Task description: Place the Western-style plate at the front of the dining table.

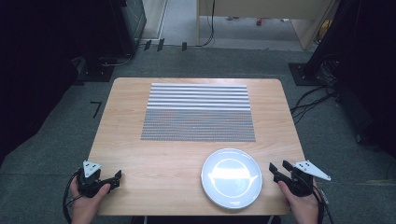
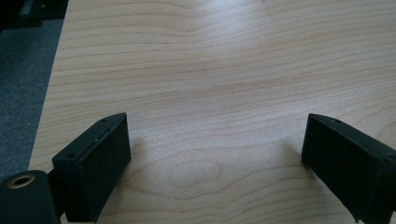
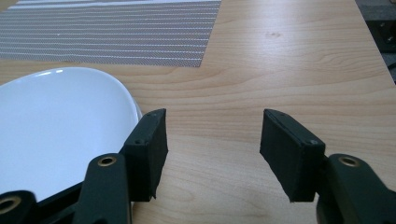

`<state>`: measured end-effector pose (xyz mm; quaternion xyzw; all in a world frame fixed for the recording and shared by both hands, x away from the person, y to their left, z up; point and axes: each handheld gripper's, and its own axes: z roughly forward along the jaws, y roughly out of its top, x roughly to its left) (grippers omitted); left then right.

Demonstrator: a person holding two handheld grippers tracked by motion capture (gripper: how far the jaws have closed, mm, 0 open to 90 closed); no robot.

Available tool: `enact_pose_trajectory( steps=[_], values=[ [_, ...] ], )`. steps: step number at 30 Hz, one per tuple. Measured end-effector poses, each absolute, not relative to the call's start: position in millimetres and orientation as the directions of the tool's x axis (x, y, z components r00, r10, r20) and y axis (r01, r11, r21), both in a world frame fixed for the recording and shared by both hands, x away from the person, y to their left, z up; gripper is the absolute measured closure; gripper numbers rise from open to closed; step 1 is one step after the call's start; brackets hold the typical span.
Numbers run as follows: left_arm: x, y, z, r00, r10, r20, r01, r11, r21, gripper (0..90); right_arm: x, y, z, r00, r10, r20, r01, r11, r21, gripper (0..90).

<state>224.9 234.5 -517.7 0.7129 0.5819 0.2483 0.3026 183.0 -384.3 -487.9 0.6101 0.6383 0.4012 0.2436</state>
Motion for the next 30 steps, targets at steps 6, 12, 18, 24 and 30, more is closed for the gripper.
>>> enact_pose_trajectory(
  steps=[6,12,18,24,30],
  values=[
    [221.2,235.4,-515.9,0.163,0.986,0.022,0.669,-0.127,0.733,14.8,182.0,-380.5,-483.8,-0.149,0.967,0.206,0.594,-0.079,0.801,38.6],
    [218.3,234.9,-512.3,0.144,0.990,0.005,0.655,-0.099,0.749,14.7,181.7,-373.2,-482.2,-0.165,0.967,0.194,0.592,-0.060,0.804,36.6],
    [216.8,217.4,-504.3,0.196,0.980,0.028,0.637,-0.149,0.756,11.6,181.3,-368.7,-481.0,-0.169,0.970,0.175,0.584,-0.045,0.810,35.3],
    [217.1,196.9,-496.6,0.264,0.964,-0.012,0.631,-0.163,0.758,10.0,180.4,-367.2,-479.2,-0.169,0.970,0.175,0.578,-0.047,0.814,35.1],
    [218.7,174.5,-492.0,0.314,0.949,-0.041,0.625,-0.174,0.761,10.0,179.8,-364.7,-478.3,-0.178,0.968,0.178,0.573,-0.045,0.818,35.9]
  ],
)
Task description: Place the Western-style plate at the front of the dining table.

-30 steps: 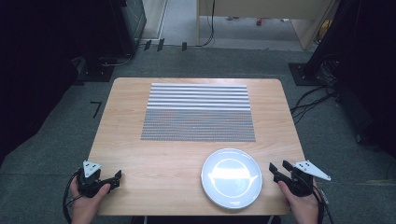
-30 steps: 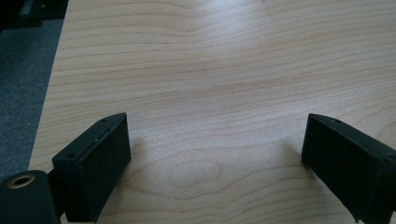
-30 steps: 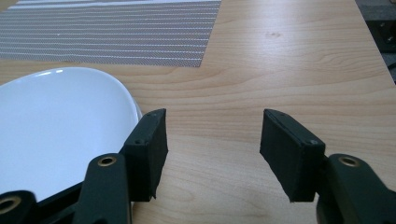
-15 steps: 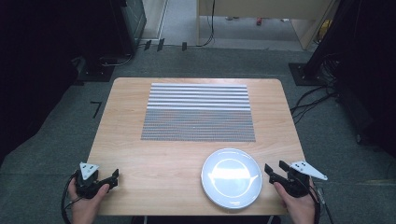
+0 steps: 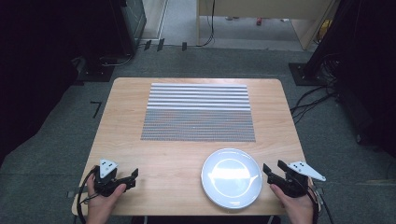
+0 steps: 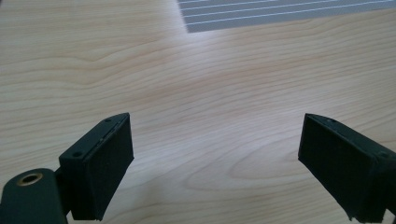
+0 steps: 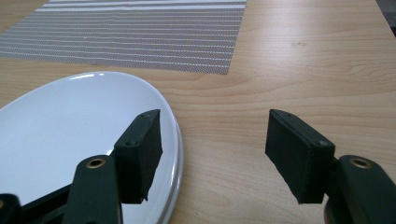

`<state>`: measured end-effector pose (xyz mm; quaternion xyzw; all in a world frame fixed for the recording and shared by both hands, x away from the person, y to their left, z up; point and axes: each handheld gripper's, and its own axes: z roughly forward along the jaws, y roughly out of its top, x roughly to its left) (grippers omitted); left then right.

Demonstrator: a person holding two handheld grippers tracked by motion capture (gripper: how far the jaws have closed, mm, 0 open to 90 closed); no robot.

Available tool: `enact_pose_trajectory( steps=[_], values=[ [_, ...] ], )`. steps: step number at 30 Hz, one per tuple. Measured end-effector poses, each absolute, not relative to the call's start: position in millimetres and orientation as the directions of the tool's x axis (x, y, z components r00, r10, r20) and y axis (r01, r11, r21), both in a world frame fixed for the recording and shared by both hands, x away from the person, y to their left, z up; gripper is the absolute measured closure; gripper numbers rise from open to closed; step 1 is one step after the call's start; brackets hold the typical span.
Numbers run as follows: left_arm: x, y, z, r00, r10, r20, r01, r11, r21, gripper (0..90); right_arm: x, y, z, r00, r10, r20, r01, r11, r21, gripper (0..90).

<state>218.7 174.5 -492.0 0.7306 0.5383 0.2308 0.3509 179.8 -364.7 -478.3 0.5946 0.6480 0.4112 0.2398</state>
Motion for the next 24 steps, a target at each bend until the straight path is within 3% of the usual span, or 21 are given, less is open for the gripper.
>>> enact_pose_trajectory(
  steps=[24],
  values=[
    [227.0,117.9,-476.2,0.408,0.911,-0.057,0.585,-0.214,0.782,10.2,178.4,-357.9,-479.7,-0.203,0.967,0.157,0.560,-0.017,0.828,41.0]
  ],
)
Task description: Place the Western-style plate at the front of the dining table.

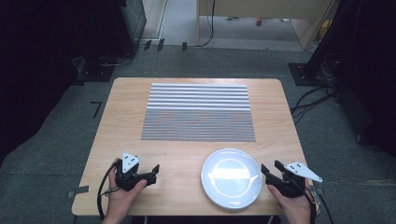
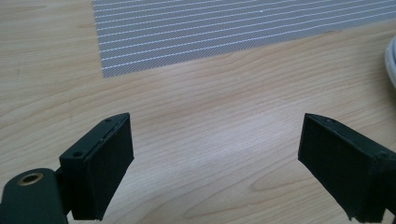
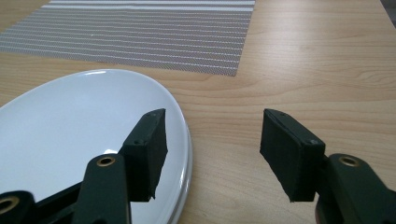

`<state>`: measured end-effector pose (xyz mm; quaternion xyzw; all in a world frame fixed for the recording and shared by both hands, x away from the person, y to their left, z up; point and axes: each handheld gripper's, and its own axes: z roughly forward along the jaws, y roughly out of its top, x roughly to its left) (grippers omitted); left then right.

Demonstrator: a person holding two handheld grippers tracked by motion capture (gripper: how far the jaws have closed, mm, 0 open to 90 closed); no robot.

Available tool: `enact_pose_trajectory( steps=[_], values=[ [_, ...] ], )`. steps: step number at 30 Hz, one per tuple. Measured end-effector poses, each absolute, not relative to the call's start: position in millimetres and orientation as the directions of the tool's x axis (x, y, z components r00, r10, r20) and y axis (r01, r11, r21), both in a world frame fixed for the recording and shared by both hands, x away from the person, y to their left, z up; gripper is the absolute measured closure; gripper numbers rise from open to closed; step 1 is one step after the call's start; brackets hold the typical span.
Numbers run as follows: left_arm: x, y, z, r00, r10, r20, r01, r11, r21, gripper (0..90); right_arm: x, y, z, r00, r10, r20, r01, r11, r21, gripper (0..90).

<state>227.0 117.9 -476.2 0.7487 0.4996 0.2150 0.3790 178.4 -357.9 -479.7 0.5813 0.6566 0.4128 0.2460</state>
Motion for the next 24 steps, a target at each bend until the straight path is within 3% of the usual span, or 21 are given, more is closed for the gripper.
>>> enact_pose_trajectory(
  steps=[24],
  values=[
    [228.8,64.9,-470.7,0.498,0.862,-0.096,0.564,-0.238,0.791,11.2,178.0,-355.3,-484.2,-0.257,0.946,0.199,0.563,-0.020,0.826,57.2]
  ],
)
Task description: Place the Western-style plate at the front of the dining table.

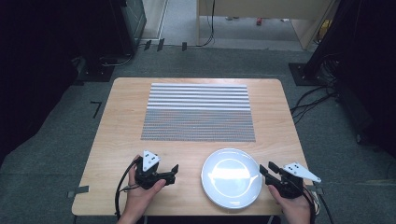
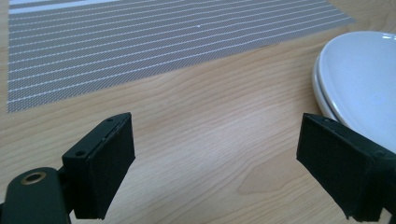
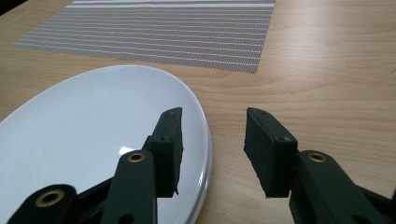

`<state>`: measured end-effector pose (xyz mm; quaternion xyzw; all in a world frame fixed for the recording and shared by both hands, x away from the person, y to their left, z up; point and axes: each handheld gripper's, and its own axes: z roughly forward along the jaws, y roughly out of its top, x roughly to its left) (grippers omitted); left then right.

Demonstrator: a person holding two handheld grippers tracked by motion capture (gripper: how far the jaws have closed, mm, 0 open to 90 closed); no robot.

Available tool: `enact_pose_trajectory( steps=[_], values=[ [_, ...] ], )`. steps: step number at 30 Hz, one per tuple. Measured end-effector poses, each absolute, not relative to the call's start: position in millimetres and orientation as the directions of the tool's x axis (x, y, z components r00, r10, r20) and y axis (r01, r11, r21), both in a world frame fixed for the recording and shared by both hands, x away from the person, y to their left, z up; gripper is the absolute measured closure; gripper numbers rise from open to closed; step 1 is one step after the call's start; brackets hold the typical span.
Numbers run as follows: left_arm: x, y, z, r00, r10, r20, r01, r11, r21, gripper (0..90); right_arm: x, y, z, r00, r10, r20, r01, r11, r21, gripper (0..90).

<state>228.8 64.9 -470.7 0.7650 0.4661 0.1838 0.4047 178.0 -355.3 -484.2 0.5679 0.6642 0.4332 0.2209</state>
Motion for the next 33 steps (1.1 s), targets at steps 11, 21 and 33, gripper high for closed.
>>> enact_pose_trajectory(
  steps=[11,21,33],
  values=[
    [230.5,37.3,-467.0,0.548,0.830,-0.103,0.534,-0.253,0.807,12.1,178.4,-357.7,-485.3,-0.235,0.926,0.294,0.610,-0.095,0.787,61.7],
    [227.9,17.5,-472.5,0.587,0.796,-0.145,0.551,-0.262,0.792,14.4,178.2,-360.5,-485.5,-0.227,0.889,0.398,0.657,-0.162,0.736,73.8],
    [219.8,-0.9,-486.5,0.633,0.747,-0.205,0.582,-0.285,0.761,24.9,180.4,-364.2,-491.2,-0.165,0.891,0.424,0.698,-0.198,0.688,78.5]
  ],
)
